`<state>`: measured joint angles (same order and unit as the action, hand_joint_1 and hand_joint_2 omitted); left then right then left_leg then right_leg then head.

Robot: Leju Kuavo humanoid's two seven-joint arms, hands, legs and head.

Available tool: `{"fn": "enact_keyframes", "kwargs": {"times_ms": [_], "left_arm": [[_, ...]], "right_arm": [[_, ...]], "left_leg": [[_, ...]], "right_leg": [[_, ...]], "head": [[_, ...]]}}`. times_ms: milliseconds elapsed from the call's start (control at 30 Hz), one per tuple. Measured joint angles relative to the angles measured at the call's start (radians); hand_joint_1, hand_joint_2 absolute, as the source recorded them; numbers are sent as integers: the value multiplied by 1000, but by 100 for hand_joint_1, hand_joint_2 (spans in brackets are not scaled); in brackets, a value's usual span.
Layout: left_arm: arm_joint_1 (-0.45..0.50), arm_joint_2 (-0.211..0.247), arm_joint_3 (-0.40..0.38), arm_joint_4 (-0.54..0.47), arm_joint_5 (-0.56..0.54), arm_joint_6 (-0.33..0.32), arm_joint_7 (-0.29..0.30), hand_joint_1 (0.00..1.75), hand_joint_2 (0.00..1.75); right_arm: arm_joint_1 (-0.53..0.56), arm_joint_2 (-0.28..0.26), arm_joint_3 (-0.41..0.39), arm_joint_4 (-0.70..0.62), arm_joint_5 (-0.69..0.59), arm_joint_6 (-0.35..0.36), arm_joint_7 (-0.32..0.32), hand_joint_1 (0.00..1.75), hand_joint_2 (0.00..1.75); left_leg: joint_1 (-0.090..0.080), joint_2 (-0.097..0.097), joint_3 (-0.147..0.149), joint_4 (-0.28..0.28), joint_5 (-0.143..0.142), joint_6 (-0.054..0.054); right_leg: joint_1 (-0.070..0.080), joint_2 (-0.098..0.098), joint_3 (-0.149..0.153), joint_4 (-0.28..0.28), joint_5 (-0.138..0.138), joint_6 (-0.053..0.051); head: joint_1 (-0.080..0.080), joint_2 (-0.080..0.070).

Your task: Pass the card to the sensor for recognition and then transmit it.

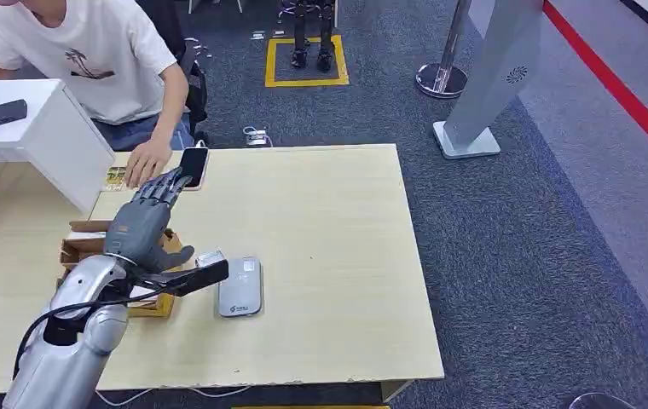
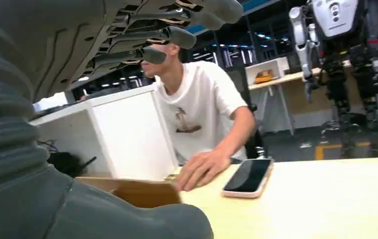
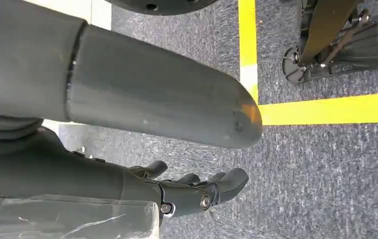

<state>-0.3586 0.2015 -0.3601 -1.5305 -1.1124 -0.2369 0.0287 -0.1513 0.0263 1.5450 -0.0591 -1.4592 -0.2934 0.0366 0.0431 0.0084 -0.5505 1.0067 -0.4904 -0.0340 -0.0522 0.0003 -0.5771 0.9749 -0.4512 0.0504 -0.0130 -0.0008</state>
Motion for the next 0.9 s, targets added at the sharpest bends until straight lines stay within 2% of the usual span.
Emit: {"fn": "enact_keyframes", "kwargs": {"times_ms": [100,233,400,600,900], "left_arm": [[44,26,0,-40,-21,17,17,0,175],[152,22,9,-111,-84,96,19,0,175],[317,-62,55,-203,-114,175,-8,0,175],[418,-116,109,-277,-122,185,-19,0,175],[506,-139,137,-343,-147,181,-30,0,175]], "right_arm": [[0,0,2,0,-13,0,1,0,0],[1,0,6,0,-28,-1,1,0,0],[1,1,11,0,-31,-2,3,0,0],[1,1,11,0,-31,-5,3,0,0],[2,1,11,4,-50,-12,0,0,0]], "left_leg": [[0,0,0,0,0,0],[-1,1,0,0,-1,1],[-1,0,-1,0,-2,1],[0,0,0,0,-2,1],[0,0,0,0,-2,1]], "right_leg": [[0,0,0,0,0,0],[0,0,0,0,0,0],[0,0,0,-1,-1,0],[0,-1,0,-1,-1,0],[0,-1,1,-1,-1,0]], "head": [[0,0],[0,0],[1,0],[0,0],[0,0]]}}
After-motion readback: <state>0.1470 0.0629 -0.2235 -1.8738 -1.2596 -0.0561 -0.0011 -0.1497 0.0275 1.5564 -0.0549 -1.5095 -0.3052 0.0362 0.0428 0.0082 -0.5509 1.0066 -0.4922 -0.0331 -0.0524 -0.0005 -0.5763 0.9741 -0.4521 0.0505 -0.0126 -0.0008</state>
